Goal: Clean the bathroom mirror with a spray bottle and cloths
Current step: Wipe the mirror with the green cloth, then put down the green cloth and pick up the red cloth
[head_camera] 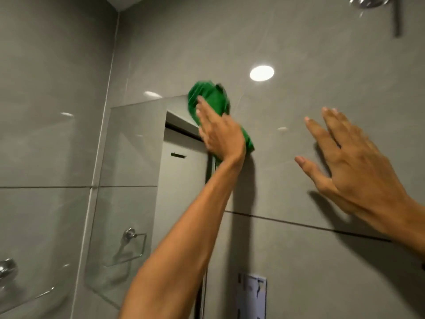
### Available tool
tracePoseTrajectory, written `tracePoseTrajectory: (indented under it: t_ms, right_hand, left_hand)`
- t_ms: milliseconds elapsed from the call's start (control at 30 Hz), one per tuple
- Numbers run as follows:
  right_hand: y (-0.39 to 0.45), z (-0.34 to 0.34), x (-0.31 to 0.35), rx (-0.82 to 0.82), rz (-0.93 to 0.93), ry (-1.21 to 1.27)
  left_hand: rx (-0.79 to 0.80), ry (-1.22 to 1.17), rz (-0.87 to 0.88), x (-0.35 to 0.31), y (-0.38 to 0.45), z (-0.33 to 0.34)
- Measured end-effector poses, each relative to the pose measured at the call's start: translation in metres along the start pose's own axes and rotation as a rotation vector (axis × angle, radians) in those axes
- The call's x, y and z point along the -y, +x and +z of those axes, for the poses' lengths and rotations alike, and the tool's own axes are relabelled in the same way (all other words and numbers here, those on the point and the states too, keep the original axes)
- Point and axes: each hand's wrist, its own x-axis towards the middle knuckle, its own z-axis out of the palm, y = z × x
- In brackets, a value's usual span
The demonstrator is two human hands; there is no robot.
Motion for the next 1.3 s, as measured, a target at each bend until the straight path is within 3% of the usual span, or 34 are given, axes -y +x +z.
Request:
tracePoseTrajectory:
  t_ms: [67, 200, 267, 333, 433, 500, 567, 700, 833, 967, 1033, 1167, 1300]
  right_hand:
    - [0.009, -0.015, -0.006, 0.021, 0.149, 0.306]
    - [0.030, -0.052, -0.002, -0.114, 0.610, 1.208]
    - [0.024, -0.070, 0.003, -0.134, 0.715, 1.580]
    - [0.011, -0.078, 0.013, -0.219, 0.766, 1.756]
    - [-0.042, -0.078, 0.028, -0.467, 1.040, 1.687]
    - [-0.089, -0.073, 0.041, -0.491, 1.200, 1.666]
    - [-0.145, -0.068, 0.059, -0.470, 1.284, 1.710]
    - [-0.264, -0.067, 0.105, -0.446, 1.528, 1.749]
    - [-0.401, -0.065, 0.145, -0.328, 1.963, 1.460]
    - [-0.518, -0.067, 0.174, -0.143, 2.287, 1.149]
    - [-0.571, -0.069, 0.186, -0.035, 2.423, 1.052]
    - [-0.653, -0.064, 0.203, 0.246, 2.555, 0.809]
    - [-0.713, -0.054, 0.210, 0.793, 2.415, 0.482]
  left_hand:
    - [0.148, -0.093, 0.168, -0.038, 0.012, 0.018]
    - [0.408, -0.213, 0.515, -0.080, -0.020, 0.032]
    - [0.570, -0.222, 0.689, -0.087, -0.052, 0.028]
    - [0.744, -0.211, 0.812, -0.087, -0.087, 0.016]
    - [0.846, -0.144, 0.862, -0.071, -0.145, -0.020]
    - [0.875, -0.103, 0.714, -0.049, -0.179, -0.055]
    - [1.018, -0.146, 0.406, -0.018, -0.218, -0.092]
    - [1.319, -0.364, -0.482, 0.052, -0.308, -0.169]
    - [1.297, -0.318, -1.145, 0.120, -0.416, -0.252]
    - [1.258, -0.131, -1.574, 0.171, -0.491, -0.316]
    - [1.240, 0.005, -1.679, 0.192, -0.526, -0.341]
    - [1.246, 0.204, -1.579, 0.225, -0.589, -0.377]
    - [1.308, 0.343, -1.394, 0.250, -0.639, -0.400]
